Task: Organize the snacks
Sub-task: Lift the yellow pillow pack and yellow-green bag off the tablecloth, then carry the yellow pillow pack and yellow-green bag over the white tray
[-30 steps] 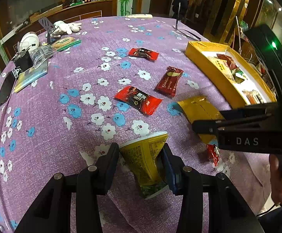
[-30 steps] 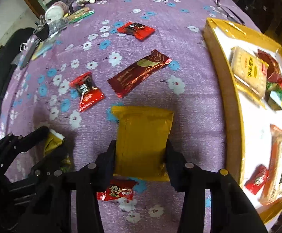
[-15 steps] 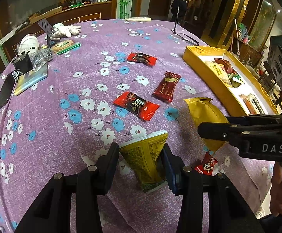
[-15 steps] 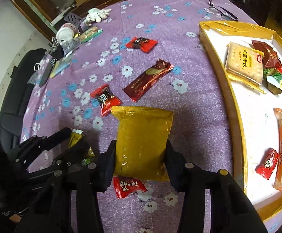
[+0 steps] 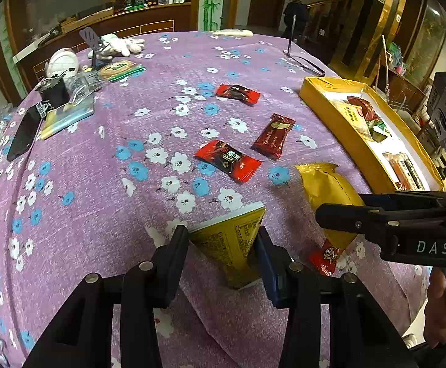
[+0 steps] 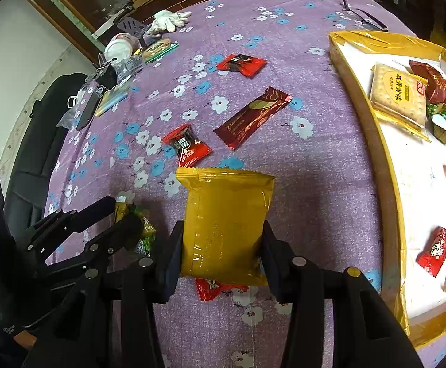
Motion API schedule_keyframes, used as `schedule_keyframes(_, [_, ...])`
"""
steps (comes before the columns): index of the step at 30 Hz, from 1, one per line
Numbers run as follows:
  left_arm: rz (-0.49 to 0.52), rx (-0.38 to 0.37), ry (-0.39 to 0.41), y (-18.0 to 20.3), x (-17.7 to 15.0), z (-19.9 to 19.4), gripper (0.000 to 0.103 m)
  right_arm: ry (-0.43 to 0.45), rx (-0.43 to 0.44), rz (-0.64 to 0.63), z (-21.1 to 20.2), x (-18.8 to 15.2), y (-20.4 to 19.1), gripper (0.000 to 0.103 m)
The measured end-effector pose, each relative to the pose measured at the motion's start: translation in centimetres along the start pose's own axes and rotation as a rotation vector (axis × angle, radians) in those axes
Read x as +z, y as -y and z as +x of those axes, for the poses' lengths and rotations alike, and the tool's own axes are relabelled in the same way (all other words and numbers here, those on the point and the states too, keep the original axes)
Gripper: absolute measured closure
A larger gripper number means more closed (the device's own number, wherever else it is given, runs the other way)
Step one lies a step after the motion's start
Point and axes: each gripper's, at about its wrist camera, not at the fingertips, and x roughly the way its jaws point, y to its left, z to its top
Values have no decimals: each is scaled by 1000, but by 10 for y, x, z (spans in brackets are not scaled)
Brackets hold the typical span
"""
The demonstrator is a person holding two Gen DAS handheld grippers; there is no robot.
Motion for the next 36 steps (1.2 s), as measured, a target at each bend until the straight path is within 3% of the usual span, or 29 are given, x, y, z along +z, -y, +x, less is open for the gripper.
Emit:
schedule_keyframes(21, [-26,32,23,35,3,-10,58,13,50,-24,-22,-5,28,58])
schedule_keyframes(36, [70,-52,79,111,43,-13,58,133,2,114,-84,-6,112,58])
